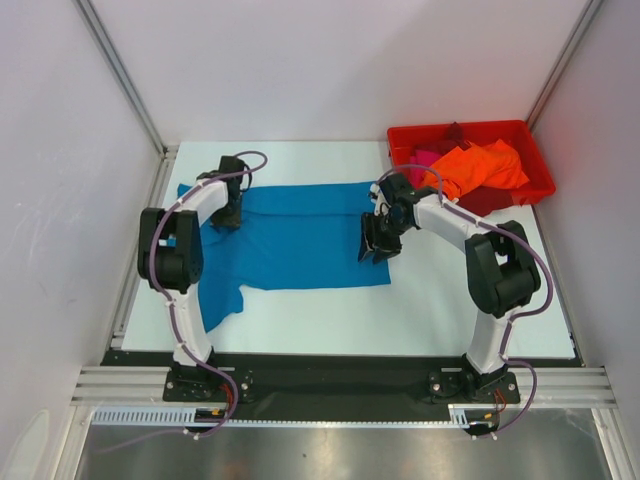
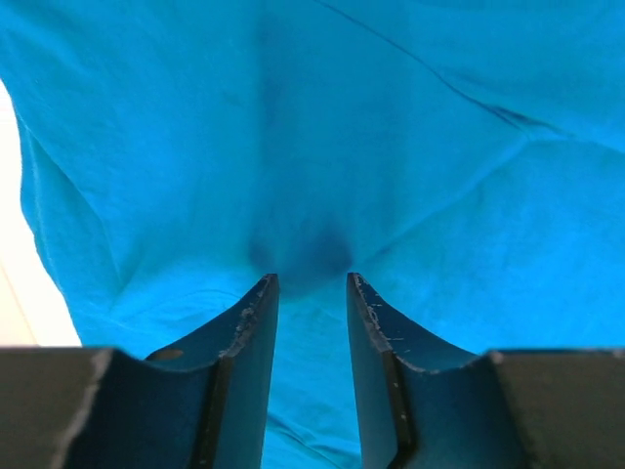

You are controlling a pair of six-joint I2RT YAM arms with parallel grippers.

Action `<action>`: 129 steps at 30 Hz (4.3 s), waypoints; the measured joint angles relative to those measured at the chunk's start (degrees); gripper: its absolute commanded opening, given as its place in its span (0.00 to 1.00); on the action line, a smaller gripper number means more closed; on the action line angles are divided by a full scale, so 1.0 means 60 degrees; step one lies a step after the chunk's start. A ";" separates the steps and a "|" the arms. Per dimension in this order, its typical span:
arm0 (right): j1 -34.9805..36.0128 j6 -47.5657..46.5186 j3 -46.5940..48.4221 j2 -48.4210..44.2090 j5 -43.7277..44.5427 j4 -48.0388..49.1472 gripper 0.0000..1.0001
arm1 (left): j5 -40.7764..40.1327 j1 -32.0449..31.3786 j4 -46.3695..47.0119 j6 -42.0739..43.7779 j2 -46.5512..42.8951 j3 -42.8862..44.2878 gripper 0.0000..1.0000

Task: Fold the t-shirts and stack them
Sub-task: Fold the tshirt

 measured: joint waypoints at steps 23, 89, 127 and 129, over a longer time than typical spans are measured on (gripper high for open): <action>-0.0025 -0.0062 -0.0397 -0.0200 -0.0080 0.0084 0.51 | -0.1683 0.0004 0.0007 0.0186 0.0922 0.1464 0.20; -0.0404 0.0120 -0.1621 -0.0878 -0.0357 0.0863 0.51 | 0.2167 0.1512 0.0277 -0.2827 0.0317 0.0299 0.46; -0.0426 0.0120 -0.1621 -0.0878 -0.0353 0.0863 0.50 | 0.2943 0.1654 0.0342 -0.3315 0.0903 0.1359 0.00; -0.0426 0.0120 -0.1621 -0.0878 -0.0353 0.0863 0.50 | 0.2943 0.1654 0.0339 -0.3315 0.0805 0.1209 0.00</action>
